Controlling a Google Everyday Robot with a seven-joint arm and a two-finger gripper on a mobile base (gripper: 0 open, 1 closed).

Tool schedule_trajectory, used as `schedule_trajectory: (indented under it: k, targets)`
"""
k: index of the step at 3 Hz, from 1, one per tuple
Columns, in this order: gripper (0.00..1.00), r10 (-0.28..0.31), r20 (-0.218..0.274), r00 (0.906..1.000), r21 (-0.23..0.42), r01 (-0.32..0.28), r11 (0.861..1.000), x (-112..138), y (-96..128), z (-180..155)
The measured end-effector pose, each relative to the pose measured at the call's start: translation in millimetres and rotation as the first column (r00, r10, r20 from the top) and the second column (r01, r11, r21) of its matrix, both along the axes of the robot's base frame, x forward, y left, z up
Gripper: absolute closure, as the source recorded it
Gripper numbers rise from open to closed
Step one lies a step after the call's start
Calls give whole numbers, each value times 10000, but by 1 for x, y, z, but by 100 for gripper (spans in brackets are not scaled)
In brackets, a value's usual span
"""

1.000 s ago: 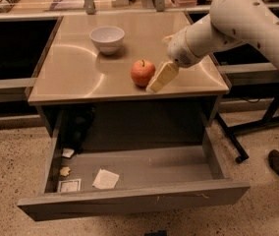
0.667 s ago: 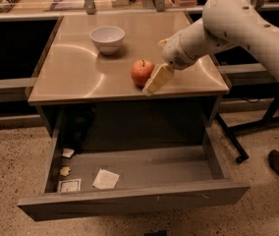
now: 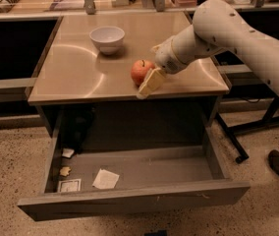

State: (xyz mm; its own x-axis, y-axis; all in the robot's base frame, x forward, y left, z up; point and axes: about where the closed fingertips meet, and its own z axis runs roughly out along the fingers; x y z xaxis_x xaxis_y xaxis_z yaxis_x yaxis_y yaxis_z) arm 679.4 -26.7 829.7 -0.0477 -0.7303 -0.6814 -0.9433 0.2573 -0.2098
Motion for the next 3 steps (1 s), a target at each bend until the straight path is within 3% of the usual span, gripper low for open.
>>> schedule_trajectory:
  k: [2, 3]
  targets:
    - [42, 99, 7, 10000, 213, -99, 9997, 5, 12, -2]
    - [65, 372, 74, 9993, 30, -372, 9993, -10, 11, 3]
